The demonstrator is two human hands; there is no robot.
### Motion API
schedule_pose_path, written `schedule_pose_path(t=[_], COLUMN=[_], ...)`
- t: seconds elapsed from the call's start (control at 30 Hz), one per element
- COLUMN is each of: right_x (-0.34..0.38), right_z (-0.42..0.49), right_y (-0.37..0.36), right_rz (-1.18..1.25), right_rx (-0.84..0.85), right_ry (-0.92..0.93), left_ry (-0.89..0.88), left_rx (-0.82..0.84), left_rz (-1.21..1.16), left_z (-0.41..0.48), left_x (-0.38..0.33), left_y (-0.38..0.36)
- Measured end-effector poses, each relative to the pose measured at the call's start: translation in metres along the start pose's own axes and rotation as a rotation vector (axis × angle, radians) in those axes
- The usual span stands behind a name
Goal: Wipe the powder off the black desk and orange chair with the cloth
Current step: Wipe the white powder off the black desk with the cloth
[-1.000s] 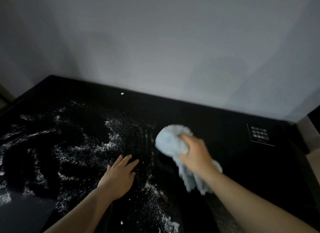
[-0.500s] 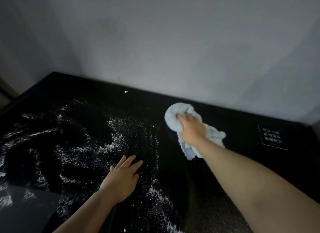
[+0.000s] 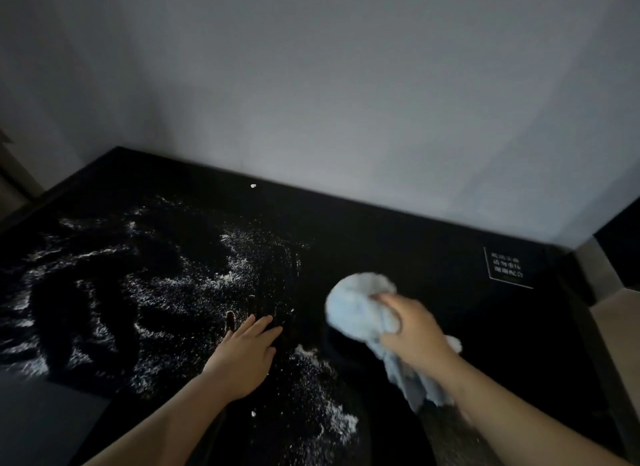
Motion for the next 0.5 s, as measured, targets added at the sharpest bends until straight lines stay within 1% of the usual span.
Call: schedule_pose_path(t=[0.03, 0.07, 0.1, 0.13, 0.17, 0.2, 0.27, 0.3, 0.33, 0.37, 0.4, 0.43, 0.47, 0.5], right_x=[-0.015, -0.026, -0.029, -0.023, -0.013, 0.0, 0.029, 0.042, 0.063, 0.077, 0.087, 0.084, 0.079, 0.072], right_z=[-0.005, -0.014, -0.023, -0.032, -0.042, -0.054, -0.07, -0.075, -0.07, -0.067, -0.065, -0.067, -0.075, -0.08], right_y=[0.011, 0.014, 0.009, -0.003, -0.02, -0.037, -0.072, -0.082, -0.093, -0.096, -0.083, -0.063, -0.043, -0.031], right_rz=[-0.02, -0.072, -0.189, -0.351, -0.467, -0.485, -0.394, -0.304, -0.183, -0.043, 0.124, 0.183, 0.189, 0.052], right_rx=[-0.118, -0.199, -0.236, -0.237, -0.217, -0.215, -0.232, -0.214, -0.177, -0.164, -0.318, -0.586, -0.786, -0.738], right_ry=[-0.118, -0.229, -0.307, -0.335, -0.319, -0.267, -0.1, 0.001, 0.024, -0.035, -0.156, -0.277, -0.351, -0.342], left_ry=[-0.004, -0.004, -0.002, 0.002, 0.003, 0.001, -0.005, -0.006, -0.005, -0.004, -0.005, -0.011, -0.021, -0.033], left_rx=[-0.046, -0.1, -0.147, -0.175, -0.182, -0.177, -0.151, -0.146, -0.147, -0.148, -0.147, -0.143, -0.138, -0.133], left_rz=[0.009, 0.019, 0.027, 0.029, 0.031, 0.037, 0.058, 0.068, 0.076, 0.083, 0.089, 0.096, 0.102, 0.107], left_z=[-0.008, -0.016, -0.024, -0.031, -0.037, -0.042, -0.05, -0.053, -0.057, -0.06, -0.064, -0.067, -0.071, -0.074], left_x=[0.002, 0.005, 0.009, 0.012, 0.016, 0.018, 0.019, 0.019, 0.018, 0.018, 0.018, 0.018, 0.018, 0.019], left_y=[-0.003, -0.005, -0.008, -0.01, -0.013, -0.016, -0.021, -0.023, -0.024, -0.025, -0.026, -0.027, -0.028, -0.029])
Point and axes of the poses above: each hand's wrist, its own z-axis towards the middle knuckle, its own y-axis out of the back of the hand, x = y × z, the point moved 5 cm from there along z, towards the middle knuckle, and after that the axes turned 4 degrees about y, right-handed, at the moved point
